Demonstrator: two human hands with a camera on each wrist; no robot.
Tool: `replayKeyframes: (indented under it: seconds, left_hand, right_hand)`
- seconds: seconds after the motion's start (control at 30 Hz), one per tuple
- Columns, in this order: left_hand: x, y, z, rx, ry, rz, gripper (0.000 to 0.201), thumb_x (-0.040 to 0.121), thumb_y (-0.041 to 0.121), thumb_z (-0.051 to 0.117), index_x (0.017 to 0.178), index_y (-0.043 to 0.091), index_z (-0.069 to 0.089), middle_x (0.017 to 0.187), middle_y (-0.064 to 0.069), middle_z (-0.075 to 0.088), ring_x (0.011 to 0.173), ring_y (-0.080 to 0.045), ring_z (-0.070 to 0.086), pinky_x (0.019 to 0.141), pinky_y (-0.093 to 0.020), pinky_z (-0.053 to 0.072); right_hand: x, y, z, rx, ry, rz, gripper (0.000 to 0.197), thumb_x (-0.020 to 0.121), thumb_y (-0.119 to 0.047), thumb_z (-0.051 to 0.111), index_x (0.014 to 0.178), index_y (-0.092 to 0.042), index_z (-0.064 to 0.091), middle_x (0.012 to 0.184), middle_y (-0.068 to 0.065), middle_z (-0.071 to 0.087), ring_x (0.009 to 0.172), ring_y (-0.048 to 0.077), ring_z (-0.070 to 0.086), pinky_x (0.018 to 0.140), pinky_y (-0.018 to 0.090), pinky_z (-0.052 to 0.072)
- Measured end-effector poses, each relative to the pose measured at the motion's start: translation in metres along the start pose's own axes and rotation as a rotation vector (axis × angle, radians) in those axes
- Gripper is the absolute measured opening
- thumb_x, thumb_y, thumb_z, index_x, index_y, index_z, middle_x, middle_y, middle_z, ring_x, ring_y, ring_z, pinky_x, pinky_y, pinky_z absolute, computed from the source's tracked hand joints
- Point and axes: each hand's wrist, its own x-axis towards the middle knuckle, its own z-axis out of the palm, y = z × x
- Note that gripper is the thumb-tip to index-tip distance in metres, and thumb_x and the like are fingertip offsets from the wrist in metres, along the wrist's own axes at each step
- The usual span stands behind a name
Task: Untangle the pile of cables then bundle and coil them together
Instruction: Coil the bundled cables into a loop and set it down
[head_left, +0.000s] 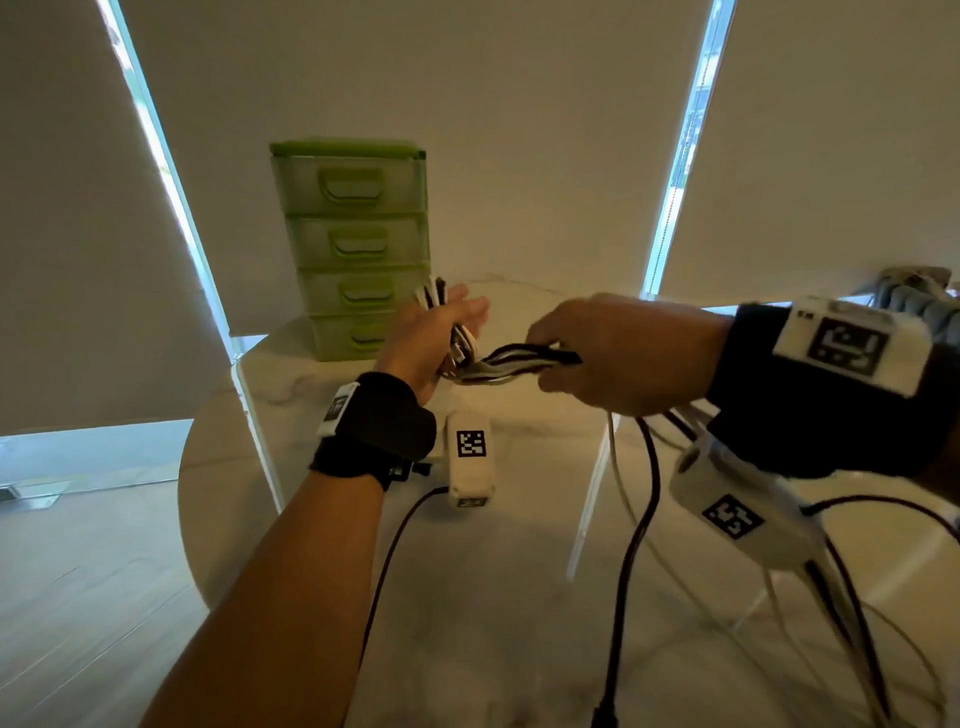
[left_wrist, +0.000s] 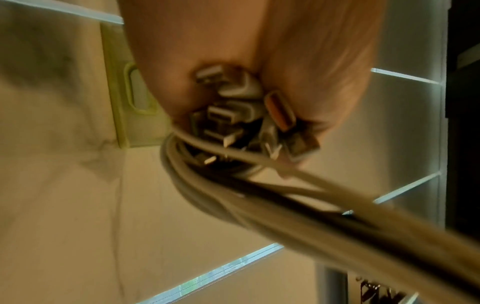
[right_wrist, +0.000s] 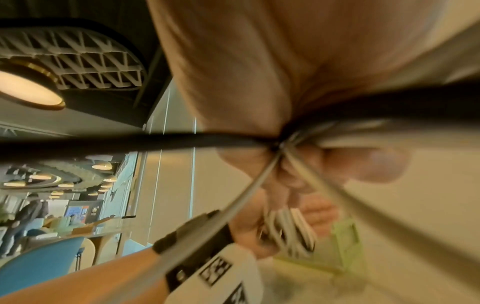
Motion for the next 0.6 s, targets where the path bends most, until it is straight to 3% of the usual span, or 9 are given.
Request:
replayKeyframes:
  seconds: [0.07,0.13,0.23,0.3,0.37,0.4,0.47,0.53,0.6]
  left_hand:
    - [-0.006,0.0,0.0,0.175,-0.071,-0.041,0.035,0.067,0.025,0.077,0.098,0.009,0.07,0.098,-0.005,0.072,0.084,-0.02,0.069,0.078,-0.035,0.053]
    - [-0.016,0.002,0.004,0.263,-0.16,-0.077,0.018,0.082,0.023,0.067,0.081,0.005,0.069,0.069,-0.007,0.069,0.066,-0.024,0.065,0.064,-0.035,0.052]
    - [-0.029,0.003,0.01,0.189,-0.338,-0.17,0.033,0.1,0.02,0.04,0.105,-0.004,0.061,0.065,-0.009,0.069,0.063,-0.021,0.068,0.08,-0.04,0.054]
    - [-0.034,0.004,0.014,0.082,-0.431,-0.208,0.047,0.1,0.023,0.034,0.118,-0.016,0.052,0.061,-0.008,0.066,0.056,-0.02,0.063,0.09,-0.043,0.051]
    - [-0.04,0.007,0.018,-0.044,-0.559,-0.216,0.054,0.094,0.031,0.039,0.106,-0.017,0.061,0.055,-0.003,0.063,0.051,-0.016,0.059,0.085,-0.036,0.053]
    - [-0.042,0.007,0.019,-0.111,-0.638,-0.21,0.05,0.087,0.037,0.048,0.09,-0.007,0.072,0.052,0.0,0.061,0.05,-0.014,0.057,0.08,-0.032,0.054]
    - [-0.045,0.007,0.02,-0.25,-0.748,-0.218,0.033,0.076,0.041,0.064,0.071,0.01,0.074,0.051,0.001,0.058,0.051,-0.014,0.057,0.076,-0.03,0.055]
    - [-0.044,0.003,0.021,-0.414,-0.745,-0.294,0.024,0.082,0.027,0.067,0.074,0.005,0.065,0.053,-0.01,0.057,0.052,-0.025,0.058,0.079,-0.037,0.055]
    - [-0.039,0.0,0.021,-0.496,-0.677,-0.323,0.027,0.093,0.022,0.057,0.087,-0.003,0.056,0.056,-0.019,0.057,0.054,-0.033,0.059,0.081,-0.044,0.054]
  right_hand:
    - [0.005,-0.001,-0.01,0.007,0.024,-0.087,0.01,0.098,-0.028,0.051,0.092,-0.025,0.058,0.077,-0.012,0.055,0.069,0.007,0.053,0.061,0.019,0.04]
    - [0.011,0.001,-0.016,0.034,0.071,-0.147,0.017,0.098,-0.028,0.05,0.096,-0.019,0.064,0.08,-0.011,0.058,0.072,0.01,0.055,0.066,0.024,0.044]
    - [0.025,0.008,-0.019,0.092,0.178,-0.206,0.015,0.096,-0.023,0.053,0.101,-0.021,0.067,0.088,-0.01,0.064,0.082,0.011,0.06,0.077,0.029,0.05]
    - [0.035,0.014,-0.021,0.148,0.236,-0.234,0.017,0.096,-0.017,0.054,0.105,-0.022,0.067,0.094,-0.011,0.066,0.089,0.009,0.061,0.08,0.022,0.048]
    - [0.045,0.018,-0.021,0.207,0.272,-0.256,0.017,0.096,-0.018,0.054,0.107,-0.023,0.066,0.097,-0.013,0.065,0.093,0.006,0.059,0.081,0.015,0.044]
    - [0.049,0.02,-0.021,0.236,0.279,-0.267,0.017,0.096,-0.02,0.054,0.108,-0.024,0.066,0.099,-0.014,0.065,0.095,0.005,0.059,0.084,0.016,0.044]
    - [0.055,0.023,-0.019,0.294,0.28,-0.277,0.018,0.097,-0.021,0.054,0.109,-0.024,0.067,0.104,-0.012,0.066,0.1,0.005,0.059,0.092,0.022,0.046]
    - [0.06,0.027,-0.017,0.32,0.277,-0.278,0.019,0.097,-0.021,0.053,0.11,-0.023,0.067,0.106,-0.011,0.067,0.103,0.006,0.06,0.097,0.028,0.045]
    - [0.062,0.03,-0.015,0.318,0.285,-0.281,0.019,0.097,-0.021,0.053,0.11,-0.021,0.068,0.107,-0.01,0.067,0.104,0.007,0.06,0.098,0.031,0.045]
